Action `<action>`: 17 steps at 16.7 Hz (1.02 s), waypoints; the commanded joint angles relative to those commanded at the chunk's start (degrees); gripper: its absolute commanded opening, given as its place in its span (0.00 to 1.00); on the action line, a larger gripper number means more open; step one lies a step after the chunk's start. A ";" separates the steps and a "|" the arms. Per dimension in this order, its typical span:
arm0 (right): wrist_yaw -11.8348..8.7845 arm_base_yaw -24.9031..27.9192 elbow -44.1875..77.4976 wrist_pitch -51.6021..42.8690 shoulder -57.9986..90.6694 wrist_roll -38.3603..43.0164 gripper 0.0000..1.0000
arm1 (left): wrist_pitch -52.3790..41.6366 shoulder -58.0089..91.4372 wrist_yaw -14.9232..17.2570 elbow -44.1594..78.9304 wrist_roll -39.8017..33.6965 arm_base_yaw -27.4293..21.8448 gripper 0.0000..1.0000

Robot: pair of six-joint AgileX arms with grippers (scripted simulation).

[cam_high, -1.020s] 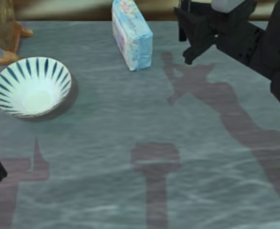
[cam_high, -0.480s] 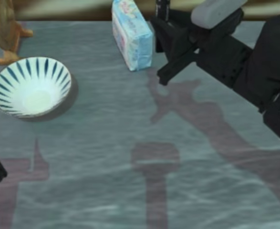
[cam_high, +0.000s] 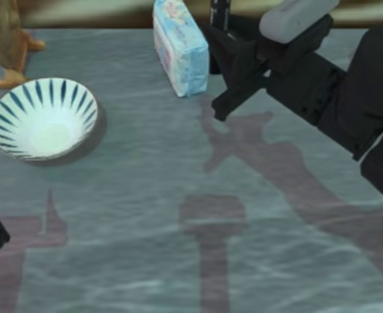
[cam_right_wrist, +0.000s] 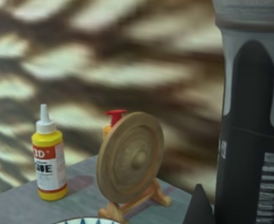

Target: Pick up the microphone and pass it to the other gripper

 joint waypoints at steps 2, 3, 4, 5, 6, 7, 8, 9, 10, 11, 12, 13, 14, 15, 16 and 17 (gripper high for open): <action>0.06 0.06 -0.06 -0.01 -0.05 -0.02 0.00 | 0.00 0.00 0.00 0.00 0.00 0.00 1.00; 0.06 0.06 -0.06 -0.01 -0.05 -0.02 0.00 | 0.00 0.00 0.00 0.00 0.00 0.00 1.00; 0.06 0.06 -0.06 -0.01 -0.05 -0.02 0.00 | 0.00 0.00 0.00 0.00 0.00 0.00 1.00; 0.06 0.06 -0.06 -0.01 -0.05 -0.02 0.00 | 0.06 0.11 0.03 0.10 0.01 -0.10 1.00; 0.06 0.06 -0.06 -0.01 -0.05 -0.02 0.00 | 0.42 0.76 0.22 0.67 0.04 -0.68 1.00; 0.06 0.06 -0.06 -0.01 -0.05 -0.02 0.00 | 1.04 2.00 0.51 1.69 0.11 -1.69 1.00; 0.06 0.06 -0.06 -0.01 -0.05 -0.02 0.00 | 1.92 3.92 0.86 3.13 0.20 -3.07 1.00; 0.06 0.06 -0.06 -0.01 -0.05 -0.02 0.00 | 2.98 6.41 1.25 4.86 0.32 -4.69 1.00; 0.06 0.06 -0.06 -0.01 -0.05 -0.02 0.00 | 4.19 9.42 1.64 6.84 0.46 -6.49 1.00; 0.06 0.06 -0.06 -0.01 -0.05 -0.02 0.00 | 5.56 12.95 2.04 9.09 0.63 -8.50 1.00; 0.06 0.06 -0.06 -0.01 -0.05 -0.02 0.00 | 7.06 16.88 2.45 11.56 0.81 -10.68 1.00; 0.06 0.06 -0.06 -0.01 -0.05 -0.02 0.00 | 8.66 21.10 2.87 14.19 1.02 -12.97 1.00; 0.06 0.06 -0.06 -0.01 -0.05 -0.02 0.00 | 10.33 25.57 3.28 16.92 1.24 -15.34 1.00; 0.06 0.06 -0.06 -0.01 -0.05 -0.02 0.00 | 12.01 30.17 3.71 19.68 1.47 -17.73 1.00; 0.06 0.06 -0.06 -0.01 -0.05 -0.02 0.00 | 13.68 34.77 4.15 22.41 1.71 -20.11 1.00; 0.06 0.06 -0.06 -0.01 -0.05 -0.02 0.00 | 15.29 39.26 4.59 25.05 1.95 -22.41 1.00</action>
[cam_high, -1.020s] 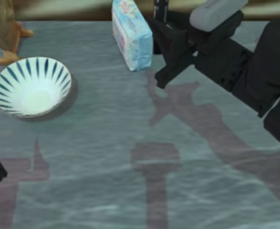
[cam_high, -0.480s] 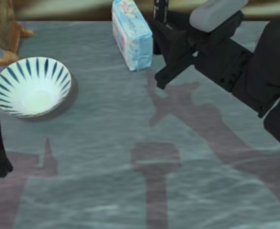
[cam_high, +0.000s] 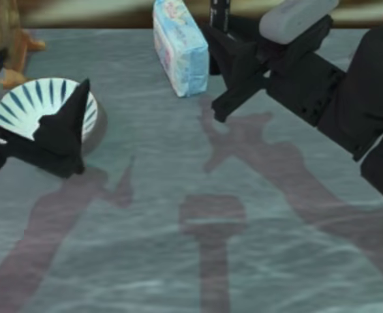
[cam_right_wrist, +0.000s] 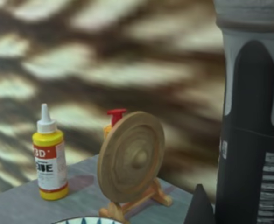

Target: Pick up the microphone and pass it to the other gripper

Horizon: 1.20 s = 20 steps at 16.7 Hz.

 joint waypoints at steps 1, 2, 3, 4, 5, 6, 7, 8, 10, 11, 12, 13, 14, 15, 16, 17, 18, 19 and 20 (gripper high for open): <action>0.00 0.00 0.00 0.00 0.00 0.00 0.00 | 1.55 4.31 0.42 2.53 0.23 -2.22 1.00; 0.00 0.00 0.00 0.00 0.00 0.00 0.00 | 3.01 8.35 0.84 4.92 0.44 -4.33 1.00; 0.00 0.00 0.00 0.00 0.00 0.00 0.00 | 4.34 12.01 1.24 7.09 0.63 -6.26 1.00; 0.00 0.00 0.00 0.00 0.00 0.00 0.00 | 5.53 15.24 1.60 9.03 0.79 -8.00 1.00; 0.00 0.00 0.00 0.00 0.00 0.00 0.00 | 6.58 18.02 1.92 10.75 0.93 -9.55 1.00; 0.00 0.00 0.00 0.00 0.00 0.00 0.00 | 7.44 20.24 2.20 12.16 1.03 -10.82 1.00; 0.00 0.00 0.00 0.00 0.00 0.00 0.00 | 8.08 21.86 2.42 13.20 1.10 -11.78 1.00; 0.00 0.00 0.00 0.00 0.00 0.00 0.00 | 8.49 22.91 2.57 13.87 1.14 -12.40 1.00; 0.00 0.00 0.00 0.00 0.00 0.00 0.00 | 8.66 23.36 2.63 14.14 1.15 -12.65 1.00; 0.00 0.00 0.00 0.00 0.00 0.00 0.00 | 8.66 23.36 2.63 14.14 1.15 -12.65 1.00; 0.00 0.00 0.00 0.00 0.00 0.00 0.00 | 8.66 23.36 2.63 14.14 1.15 -12.65 1.00; 0.00 0.00 0.00 0.00 0.00 0.00 0.00 | 8.55 23.14 2.57 13.89 1.11 -12.40 1.00; 0.00 0.00 0.00 0.00 0.00 0.00 0.00 | 8.61 23.31 2.57 14.05 1.12 -12.45 1.00; 0.00 0.00 0.00 0.00 0.00 0.00 0.00 | 8.86 24.08 2.52 14.74 1.13 -12.61 1.00; 0.00 0.00 0.00 0.00 0.00 0.00 0.00 | 9.28 25.45 2.40 15.88 1.15 -12.82 1.00; 0.00 0.00 0.00 0.00 0.00 0.00 0.00 | 9.85 27.42 2.23 17.37 1.17 -13.08 1.00; 0.00 0.00 0.00 0.00 0.00 0.00 0.00 | 10.56 30.01 2.02 19.22 1.19 -13.38 1.00; 0.00 0.00 0.00 0.00 0.00 0.00 0.00 | 11.38 33.02 1.77 21.31 1.22 -13.68 1.00; 0.00 0.00 0.00 0.00 0.00 0.00 0.00 | 12.24 36.20 1.51 23.48 1.24 -13.95 1.00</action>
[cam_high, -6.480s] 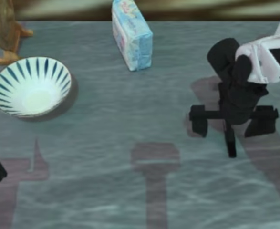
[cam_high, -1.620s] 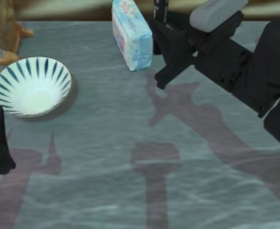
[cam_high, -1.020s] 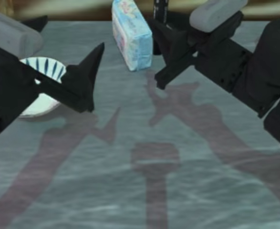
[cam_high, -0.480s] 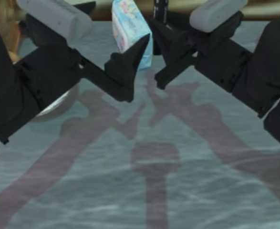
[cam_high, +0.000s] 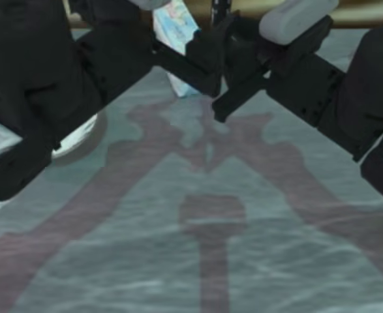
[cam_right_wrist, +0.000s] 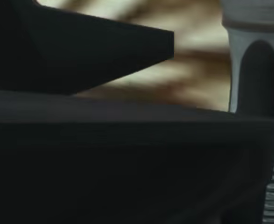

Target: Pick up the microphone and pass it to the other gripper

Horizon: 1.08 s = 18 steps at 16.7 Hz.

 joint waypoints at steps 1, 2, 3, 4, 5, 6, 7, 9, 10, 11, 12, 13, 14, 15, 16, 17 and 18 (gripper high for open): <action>0.00 0.00 0.00 0.00 0.00 0.00 0.00 | 0.83 3.15 -0.25 2.12 0.02 -0.25 1.00; 0.00 0.00 0.00 0.00 0.00 0.00 0.00 | 1.56 5.93 -0.44 4.04 0.03 -0.51 1.00; 0.00 0.00 0.00 0.00 0.00 0.00 0.00 | 2.14 8.14 -0.61 5.66 0.04 -0.73 1.00; 0.00 0.00 0.00 0.00 0.00 0.00 0.00 | 2.58 9.76 -0.75 6.95 0.04 -0.90 1.00; 0.00 0.00 0.00 0.00 0.00 0.00 0.00 | 2.85 10.77 -0.84 7.81 0.04 -1.01 1.00; 0.00 0.00 0.00 0.00 0.00 0.00 0.00 | 2.96 11.18 -0.88 8.16 0.04 -1.06 1.00; 0.00 0.00 0.00 0.00 0.00 0.00 0.00 | 2.96 11.18 -0.88 8.16 0.04 -1.06 1.00; 0.00 0.00 0.00 0.00 0.00 0.00 0.00 | 2.96 11.18 -0.88 8.16 0.04 -1.06 1.00; 0.00 0.00 0.00 0.00 0.00 0.00 0.00 | 2.96 11.18 -0.88 8.16 0.04 -1.06 0.92; 0.00 0.00 0.00 0.00 0.00 0.00 0.00 | 2.96 11.18 -0.88 8.16 0.04 -1.06 0.85; 0.00 0.00 0.00 0.00 0.00 0.00 0.00 | 2.96 11.18 -0.88 8.16 0.04 -1.06 0.77; 0.00 0.00 0.00 0.00 0.00 0.00 0.00 | 2.96 11.18 -0.88 8.16 0.04 -1.06 0.70; 0.00 0.00 0.00 0.00 0.00 0.00 0.00 | 2.96 11.18 -0.88 8.16 0.04 -1.06 0.62; 0.00 0.00 0.00 0.00 0.00 0.00 0.00 | 2.96 11.18 -0.88 8.16 0.04 -1.06 0.55; 0.00 0.00 0.00 0.00 0.00 0.00 0.00 | 2.96 11.18 -0.88 8.16 0.04 -1.06 0.47; 0.00 0.00 0.00 0.00 0.00 0.00 0.00 | 2.96 11.18 -0.88 8.16 0.04 -1.06 0.40; 0.00 0.00 0.00 0.00 0.00 0.00 0.00 | 2.96 11.18 -0.88 8.16 0.04 -1.06 0.32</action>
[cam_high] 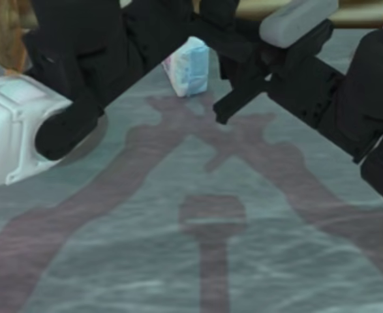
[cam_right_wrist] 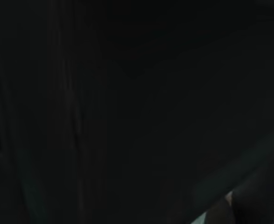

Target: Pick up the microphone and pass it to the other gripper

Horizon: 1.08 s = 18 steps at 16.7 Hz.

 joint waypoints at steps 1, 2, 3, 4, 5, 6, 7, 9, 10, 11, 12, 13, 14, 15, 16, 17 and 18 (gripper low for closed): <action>0.00 0.00 0.00 0.00 0.00 0.00 0.00 | 0.00 0.00 0.00 0.00 0.00 0.00 0.25; 0.00 0.00 0.00 0.00 0.00 0.00 0.00 | 0.00 0.00 0.00 0.00 0.00 0.00 0.17; 0.00 0.00 0.00 0.00 0.00 0.00 0.00 | 0.00 0.00 0.00 0.00 0.00 0.00 0.10; 0.00 0.00 0.00 0.00 0.00 0.00 0.00 | 0.00 0.00 0.00 0.00 0.00 0.00 0.02; 0.00 0.00 0.00 0.00 0.00 0.00 0.00 | 0.00 0.00 0.00 0.00 0.00 0.00 0.00; 0.00 0.00 0.00 0.00 0.00 0.00 0.00 | 0.00 0.00 0.00 0.00 0.00 0.00 0.00; 0.00 0.00 0.00 0.00 0.00 0.00 0.00 | 0.00 0.00 0.00 0.00 0.00 0.00 0.00; 0.00 0.00 0.00 0.00 0.00 0.00 0.00 | 0.00 0.00 0.00 0.00 0.00 0.00 0.00; 0.00 0.00 0.00 0.00 0.00 0.00 0.00 | 0.00 0.00 0.00 0.00 0.00 0.00 0.00; 0.00 0.00 0.00 0.00 0.00 0.00 0.00 | 0.00 0.00 0.00 0.00 0.00 0.00 0.00; 0.00 0.00 0.00 0.00 0.00 0.00 0.00 | 0.00 0.00 0.00 0.00 0.00 0.00 0.00; 0.00 0.00 0.00 0.00 0.00 0.00 0.00 | 0.00 0.00 0.00 0.00 0.00 0.00 0.00; 0.00 0.00 0.00 0.00 0.00 0.00 0.08 | 0.00 0.00 0.00 0.00 0.00 0.00 0.00; 0.00 0.00 0.00 0.00 0.00 0.00 0.15 | 0.00 0.00 0.00 0.00 0.00 0.00 0.00; 0.00 0.00 0.00 0.00 0.00 0.00 0.23 | 0.00 0.00 0.00 0.00 0.00 0.00 0.00; 0.00 0.00 0.00 0.00 0.00 0.00 0.30 | 0.00 0.00 0.00 0.00 0.00 0.00 0.00; 0.00 0.00 0.00 0.00 0.00 0.00 0.38 | 0.00 0.00 0.00 0.00 0.00 0.00 0.00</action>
